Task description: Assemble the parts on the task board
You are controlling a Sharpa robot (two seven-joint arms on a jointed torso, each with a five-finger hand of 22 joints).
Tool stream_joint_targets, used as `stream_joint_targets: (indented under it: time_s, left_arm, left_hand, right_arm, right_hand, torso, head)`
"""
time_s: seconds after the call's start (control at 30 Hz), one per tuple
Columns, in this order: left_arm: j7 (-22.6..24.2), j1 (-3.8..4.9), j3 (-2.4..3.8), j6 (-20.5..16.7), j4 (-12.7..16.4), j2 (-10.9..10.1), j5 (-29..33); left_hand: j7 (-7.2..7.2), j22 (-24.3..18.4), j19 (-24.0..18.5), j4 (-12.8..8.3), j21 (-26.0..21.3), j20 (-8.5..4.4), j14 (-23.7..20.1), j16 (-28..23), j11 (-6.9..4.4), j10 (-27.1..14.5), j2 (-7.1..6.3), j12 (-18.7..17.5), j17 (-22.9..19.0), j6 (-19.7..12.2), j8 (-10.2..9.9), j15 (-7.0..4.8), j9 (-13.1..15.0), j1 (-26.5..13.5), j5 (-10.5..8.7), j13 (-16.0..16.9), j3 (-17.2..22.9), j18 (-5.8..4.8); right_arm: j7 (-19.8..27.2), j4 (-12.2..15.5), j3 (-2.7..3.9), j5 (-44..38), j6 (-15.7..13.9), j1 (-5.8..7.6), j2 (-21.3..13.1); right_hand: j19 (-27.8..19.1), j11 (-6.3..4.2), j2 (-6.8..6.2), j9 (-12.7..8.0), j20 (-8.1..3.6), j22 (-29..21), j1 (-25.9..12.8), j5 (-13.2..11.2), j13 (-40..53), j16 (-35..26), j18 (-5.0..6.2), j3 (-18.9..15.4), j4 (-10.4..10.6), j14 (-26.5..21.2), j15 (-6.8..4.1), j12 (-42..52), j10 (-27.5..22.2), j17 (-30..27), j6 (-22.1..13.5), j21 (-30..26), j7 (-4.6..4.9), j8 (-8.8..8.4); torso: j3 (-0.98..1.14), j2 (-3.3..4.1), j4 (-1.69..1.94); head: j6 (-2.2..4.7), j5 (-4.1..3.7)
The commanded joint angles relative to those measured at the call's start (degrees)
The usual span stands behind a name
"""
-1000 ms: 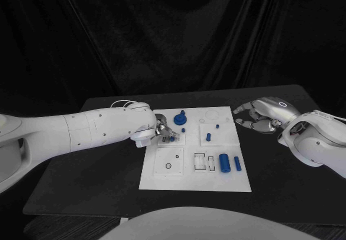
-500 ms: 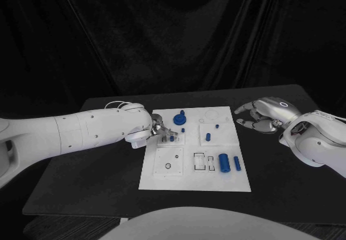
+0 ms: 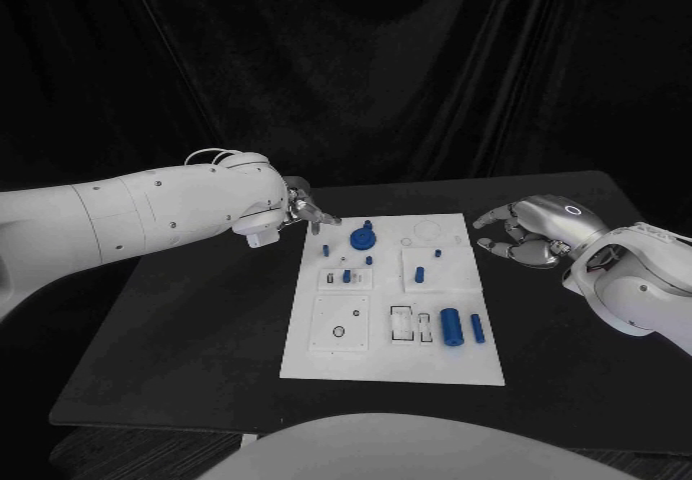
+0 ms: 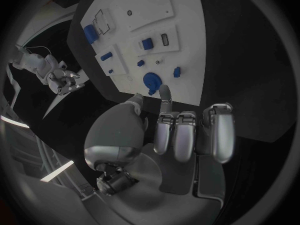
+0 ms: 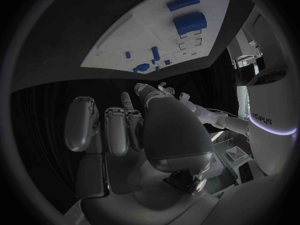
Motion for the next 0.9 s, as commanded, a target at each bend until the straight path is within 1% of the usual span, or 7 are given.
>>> stream_joint_targets:
  time_s: [0.03, 0.17, 0.4, 0.47, 0.57, 0.77, 0.9]
  left_arm:
    - [2.4, 0.32, 0.03, 4.3, -2.2, 1.2, -1.6]
    - [2.9, 0.00, 0.02, 5.6, -5.0, 2.8, -2.6]
    - [3.7, -1.45, 0.01, 6.5, -9.6, 5.3, -3.2]
    - [3.8, -1.69, 0.01, 6.7, -10.4, 5.8, -3.2]
    - [4.2, -2.09, 0.01, 6.7, -11.6, 6.6, -3.3]
    - [4.4, -2.82, 0.01, 7.3, -13.5, 7.7, -3.3]
    - [4.6, -3.47, 0.01, 7.4, -14.5, 8.1, -3.3]
  left_hand:
    - [-0.49, 9.0, 0.3, 0.0, 0.4, -0.03, 6.2, 0.2, -0.48, 5.9, -0.01, 0.2, 15.1, -0.1, 0.4, -0.36, 0.2, 0.9, -0.27, 15.0, -0.4, -0.54]
    - [-0.49, 9.0, 0.2, -0.1, 0.3, -0.04, 6.2, 0.2, -0.49, 5.9, 0.07, 0.2, 15.1, -0.1, 0.4, -0.37, 0.2, 1.2, -0.27, 15.0, -0.4, -0.52]
    - [-0.43, 8.8, -0.1, 0.1, 0.0, -0.05, 6.2, 0.2, -0.46, 5.9, 0.43, 0.2, 15.1, -0.4, 0.2, -0.36, 0.3, 1.6, -0.26, 15.0, -0.5, -0.42]
    - [-0.40, 8.7, -0.1, 0.1, -0.1, -0.05, 6.2, 0.2, -0.44, 5.9, 0.50, 0.2, 15.1, -0.5, 0.1, -0.35, 0.3, 1.6, -0.26, 15.0, -0.6, -0.40]
    - [-0.36, 8.7, -0.2, 0.2, -0.2, -0.04, 6.2, 0.2, -0.41, 5.9, 0.63, 0.2, 15.1, -0.6, 0.0, -0.32, 0.3, 1.8, -0.26, 15.0, -0.7, -0.38]
    - [-0.30, 8.6, -0.4, 0.2, -0.3, -0.02, 6.2, 0.2, -0.36, 5.9, 0.82, 0.2, 15.1, -0.8, -0.2, -0.28, 0.2, 2.1, -0.25, 15.0, -0.8, -0.35]
    - [-0.23, 8.5, -0.5, 0.3, -0.5, 0.01, 6.2, 0.2, -0.30, 5.9, 0.93, 0.2, 15.1, -1.0, -0.4, -0.24, 0.2, 2.3, -0.25, 15.0, -0.9, -0.30]
  right_arm:
    - [0.0, -0.2, 0.05, -0.1, -0.2, -0.14, 0.0]
    - [0.0, -0.3, 0.05, -0.1, 0.1, -0.19, 0.0]
    - [0.3, -0.2, 0.05, -0.1, 0.2, -0.28, 0.0]
    - [0.3, -0.2, 0.05, -0.1, 0.2, -0.29, 0.0]
    - [0.3, -0.2, 0.05, -0.1, 0.2, -0.31, 0.0]
    - [0.5, -0.2, 0.05, -0.1, 0.1, -0.33, 0.2]
    - [0.5, -0.1, 0.05, -0.1, 0.2, -0.34, 0.2]
  right_hand:
    - [-0.3, 0.32, -0.38, -0.1, 0.20, 9.9, 0.4, 0.9, 5.0, -0.1, 0.32, 0.6, -0.1, 3.0, 0.47, -0.2, 0.1, 1.7, 0.1, 0.0, 0.10, -0.24]
    - [-0.2, 0.32, -0.45, -0.2, 0.20, 9.9, 0.4, 1.4, 5.0, -0.1, 0.32, 0.9, -0.2, 3.0, 0.46, -0.2, 0.1, 1.7, 0.2, -0.1, 0.10, -0.27]
    - [-0.2, 0.32, -0.47, -0.2, 0.20, 9.9, 0.4, 1.5, 5.1, -0.1, 0.33, 0.9, -0.2, 3.0, 0.46, -0.1, 0.1, 1.7, 0.2, -0.1, 0.11, -0.29]
    - [-0.2, 0.32, -0.47, -0.2, 0.20, 9.9, 0.4, 1.5, 5.1, -0.1, 0.33, 0.9, -0.2, 3.0, 0.46, -0.1, 0.1, 1.7, 0.2, -0.1, 0.11, -0.29]
    - [-0.2, 0.32, -0.47, -0.2, 0.20, 9.9, 0.4, 1.5, 5.1, -0.1, 0.33, 0.9, -0.2, 3.0, 0.46, -0.1, 0.1, 1.7, 0.2, -0.1, 0.11, -0.29]
    - [-0.2, 0.32, -0.49, -0.3, 0.19, 9.9, 0.4, 1.6, 5.1, -0.1, 0.32, 1.0, -0.2, 3.0, 0.46, -0.1, 0.1, 1.6, 0.2, -0.1, 0.11, -0.30]
    - [-0.2, 0.32, -0.49, -0.3, 0.19, 9.9, 0.4, 1.6, 5.1, -0.1, 0.32, 1.0, -0.2, 3.0, 0.46, -0.1, 0.1, 1.6, 0.2, -0.1, 0.11, -0.30]
  torso:
    - [0.00, 0.01, 0.00]
    - [0.01, 0.00, 0.00]
    - [-0.04, 0.02, 0.03]
    - [-0.11, 0.05, 0.03]
    - [-0.05, 0.04, 0.07]
    - [-0.10, 0.08, -0.02]
    - [-0.02, 0.09, 0.00]
  head:
    - [0.00, -0.17]
    - [0.00, -0.09]
    - [0.00, -0.13]
    - [0.00, -0.08]
    - [0.00, -0.08]
    - [0.00, 0.12]
    - [0.00, -0.08]
